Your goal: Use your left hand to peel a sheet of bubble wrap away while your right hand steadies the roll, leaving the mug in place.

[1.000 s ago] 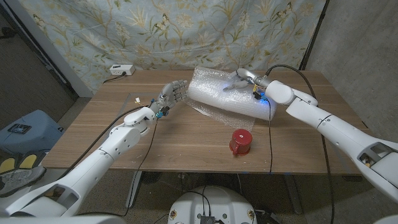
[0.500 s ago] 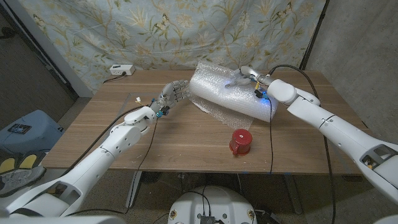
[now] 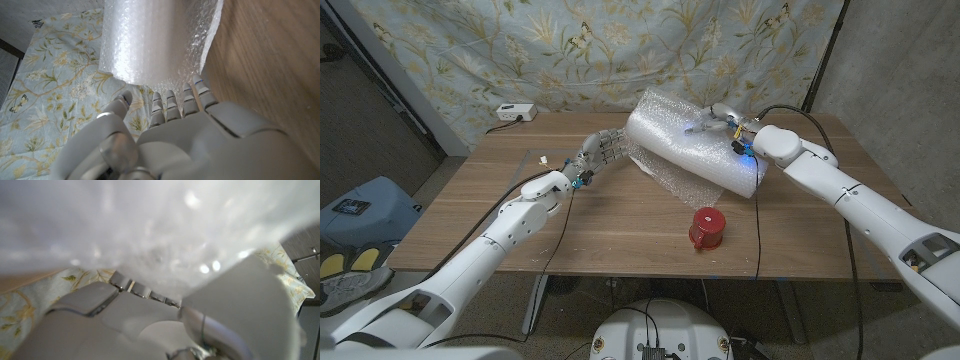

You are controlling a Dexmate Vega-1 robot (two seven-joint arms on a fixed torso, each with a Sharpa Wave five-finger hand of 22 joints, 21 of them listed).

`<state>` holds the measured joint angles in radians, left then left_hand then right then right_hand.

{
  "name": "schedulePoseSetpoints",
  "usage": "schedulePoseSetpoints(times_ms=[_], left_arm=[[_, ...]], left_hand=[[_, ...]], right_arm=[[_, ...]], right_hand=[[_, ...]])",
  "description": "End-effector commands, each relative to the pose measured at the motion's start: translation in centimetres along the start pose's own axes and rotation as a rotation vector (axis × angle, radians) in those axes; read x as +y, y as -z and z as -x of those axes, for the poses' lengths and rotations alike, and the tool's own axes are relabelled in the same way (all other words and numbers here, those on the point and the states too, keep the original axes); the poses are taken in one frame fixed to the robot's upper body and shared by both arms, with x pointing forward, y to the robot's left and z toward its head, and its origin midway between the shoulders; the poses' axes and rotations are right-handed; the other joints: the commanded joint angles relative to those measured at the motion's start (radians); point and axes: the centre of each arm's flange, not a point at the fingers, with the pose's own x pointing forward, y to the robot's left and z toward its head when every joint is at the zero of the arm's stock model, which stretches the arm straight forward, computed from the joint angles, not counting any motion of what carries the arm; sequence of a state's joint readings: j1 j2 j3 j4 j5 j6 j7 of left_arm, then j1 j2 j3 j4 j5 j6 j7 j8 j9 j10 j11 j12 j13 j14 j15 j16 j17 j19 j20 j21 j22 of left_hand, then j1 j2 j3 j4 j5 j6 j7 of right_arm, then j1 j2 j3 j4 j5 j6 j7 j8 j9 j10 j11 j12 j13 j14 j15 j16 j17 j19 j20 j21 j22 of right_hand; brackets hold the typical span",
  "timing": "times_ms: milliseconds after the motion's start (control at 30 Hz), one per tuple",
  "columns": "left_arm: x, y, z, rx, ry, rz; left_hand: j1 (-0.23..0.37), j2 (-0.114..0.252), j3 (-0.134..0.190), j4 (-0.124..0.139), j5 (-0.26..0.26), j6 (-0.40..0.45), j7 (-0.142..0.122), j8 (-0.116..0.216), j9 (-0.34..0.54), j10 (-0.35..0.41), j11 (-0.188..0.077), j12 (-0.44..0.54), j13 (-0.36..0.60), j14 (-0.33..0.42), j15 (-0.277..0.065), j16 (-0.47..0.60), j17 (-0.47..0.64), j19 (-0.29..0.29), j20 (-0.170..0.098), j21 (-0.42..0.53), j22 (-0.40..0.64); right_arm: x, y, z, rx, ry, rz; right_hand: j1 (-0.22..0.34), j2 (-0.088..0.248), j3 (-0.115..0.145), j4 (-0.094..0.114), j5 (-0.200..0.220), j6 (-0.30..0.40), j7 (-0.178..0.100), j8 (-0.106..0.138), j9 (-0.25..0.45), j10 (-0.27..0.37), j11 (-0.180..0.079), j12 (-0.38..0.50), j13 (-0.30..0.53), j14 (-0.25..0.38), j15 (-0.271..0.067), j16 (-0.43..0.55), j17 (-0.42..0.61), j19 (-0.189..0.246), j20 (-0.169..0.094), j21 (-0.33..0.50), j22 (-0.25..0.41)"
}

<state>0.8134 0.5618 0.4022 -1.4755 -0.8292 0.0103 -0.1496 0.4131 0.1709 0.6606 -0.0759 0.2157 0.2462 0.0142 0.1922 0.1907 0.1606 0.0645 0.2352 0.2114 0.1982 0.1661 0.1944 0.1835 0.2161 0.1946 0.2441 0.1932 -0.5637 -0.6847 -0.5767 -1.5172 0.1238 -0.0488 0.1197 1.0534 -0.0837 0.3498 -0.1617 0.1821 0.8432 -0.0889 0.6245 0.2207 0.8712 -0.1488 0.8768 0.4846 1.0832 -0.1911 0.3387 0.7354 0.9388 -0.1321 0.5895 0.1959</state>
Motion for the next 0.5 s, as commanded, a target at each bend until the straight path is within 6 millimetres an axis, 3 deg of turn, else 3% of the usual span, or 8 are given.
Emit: schedulePoseSetpoints(times_ms=[33,500], left_arm=[[-0.3,0.2,-0.1,0.008,-0.002,0.004],[-0.8,0.6,0.0,0.021,0.006,0.007]], left_hand=[[-0.009,-0.001,0.001,-0.007,0.005,-0.002,0.000,0.000,0.003,0.002,0.010,0.001,0.006,0.010,0.000,0.000,0.004,0.004,0.002,0.000,0.005],[-0.010,-0.001,0.000,-0.007,0.005,-0.001,-0.001,0.000,0.003,0.002,0.012,0.000,0.006,0.011,0.001,0.001,0.005,0.005,0.001,0.000,0.005]], right_arm=[[-0.5,0.9,0.3,0.021,0.004,-0.149],[-1.6,1.8,1.2,0.038,0.023,-0.247]], right_hand=[[0.074,0.060,-0.002,0.001,0.002,0.009,0.001,-0.004,0.005,0.009,0.001,0.003,0.001,0.013,-0.044,-0.005,0.003,-0.003,-0.011,0.009,-0.001],[0.079,0.065,-0.012,0.003,0.001,0.012,0.001,-0.008,0.005,0.009,0.001,0.002,0.005,0.019,-0.043,-0.008,0.003,-0.003,-0.012,0.016,-0.002]])
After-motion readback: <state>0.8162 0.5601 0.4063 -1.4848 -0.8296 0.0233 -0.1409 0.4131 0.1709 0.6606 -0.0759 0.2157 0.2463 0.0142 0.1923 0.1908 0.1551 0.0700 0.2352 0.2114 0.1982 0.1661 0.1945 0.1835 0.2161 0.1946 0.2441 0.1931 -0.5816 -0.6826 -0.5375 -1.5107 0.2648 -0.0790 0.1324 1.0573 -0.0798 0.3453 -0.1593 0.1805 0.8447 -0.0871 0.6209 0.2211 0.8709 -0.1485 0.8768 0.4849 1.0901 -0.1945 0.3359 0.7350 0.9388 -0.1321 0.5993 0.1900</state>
